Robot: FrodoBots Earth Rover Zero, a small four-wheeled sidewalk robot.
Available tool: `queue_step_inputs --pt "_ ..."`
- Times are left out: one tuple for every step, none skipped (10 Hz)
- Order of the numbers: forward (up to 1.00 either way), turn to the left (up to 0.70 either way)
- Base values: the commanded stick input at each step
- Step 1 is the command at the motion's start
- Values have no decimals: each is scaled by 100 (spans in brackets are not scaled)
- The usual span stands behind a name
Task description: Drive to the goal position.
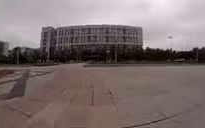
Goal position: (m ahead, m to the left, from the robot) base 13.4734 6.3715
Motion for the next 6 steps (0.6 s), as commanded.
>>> queue_step_inputs --pt "70 21" --pt "70 35" --pt "70 35" --pt "70 35" --pt "70 30" --pt "70 19"
